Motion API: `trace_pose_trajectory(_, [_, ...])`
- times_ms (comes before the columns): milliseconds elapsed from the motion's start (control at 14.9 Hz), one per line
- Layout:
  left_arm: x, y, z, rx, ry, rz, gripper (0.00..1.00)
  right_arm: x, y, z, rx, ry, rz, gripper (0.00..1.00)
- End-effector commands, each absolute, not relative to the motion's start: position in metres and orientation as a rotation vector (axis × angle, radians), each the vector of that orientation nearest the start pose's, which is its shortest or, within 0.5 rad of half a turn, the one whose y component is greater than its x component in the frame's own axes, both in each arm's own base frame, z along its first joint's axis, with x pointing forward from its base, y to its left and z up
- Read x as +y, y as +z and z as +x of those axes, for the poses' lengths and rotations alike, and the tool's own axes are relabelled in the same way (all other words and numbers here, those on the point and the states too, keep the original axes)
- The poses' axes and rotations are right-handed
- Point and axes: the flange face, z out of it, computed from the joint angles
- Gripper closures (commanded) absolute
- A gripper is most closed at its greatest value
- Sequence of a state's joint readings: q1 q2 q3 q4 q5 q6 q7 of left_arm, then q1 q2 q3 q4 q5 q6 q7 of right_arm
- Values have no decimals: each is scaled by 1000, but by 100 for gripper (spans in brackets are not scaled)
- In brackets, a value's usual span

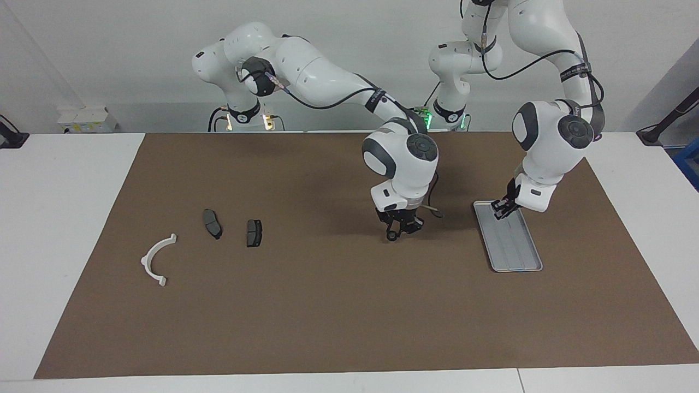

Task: Place bearing gear from tray to pile

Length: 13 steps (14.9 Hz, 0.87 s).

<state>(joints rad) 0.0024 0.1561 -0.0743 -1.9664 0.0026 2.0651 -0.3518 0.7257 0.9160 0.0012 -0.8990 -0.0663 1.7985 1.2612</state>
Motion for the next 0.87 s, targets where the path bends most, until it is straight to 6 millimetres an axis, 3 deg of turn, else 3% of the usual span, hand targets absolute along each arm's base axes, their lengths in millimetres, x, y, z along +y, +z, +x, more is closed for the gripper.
trace_pose_trajectory(0, [-52,394,587,-454,72,-3116,96,478,408,591,740,-3,-3110,100])
trace_pose_trajectory(134, [-82,395,592,-517,57,-3113,96,419,453,614,644,83,-3108,100])
trace_pose_trajectory(201, [-107,399,591,-537,34,-3115,96,385,473,625,553,110,-3124,100])
trace_pose_trajectory(336, [-153,397,592,-596,18,-3109,96,317,498,647,368,155,-3149,100])
trace_pose_trajectory(537, [-246,380,600,-695,28,-3091,96,220,518,673,107,189,-3156,100])
trace_pose_trajectory(671, [-291,368,603,-714,22,-3095,96,159,524,688,-41,177,-3147,100])
trace_pose_trajectory(805, [-330,348,590,-711,21,-3093,96,111,518,701,-128,145,-3139,100])
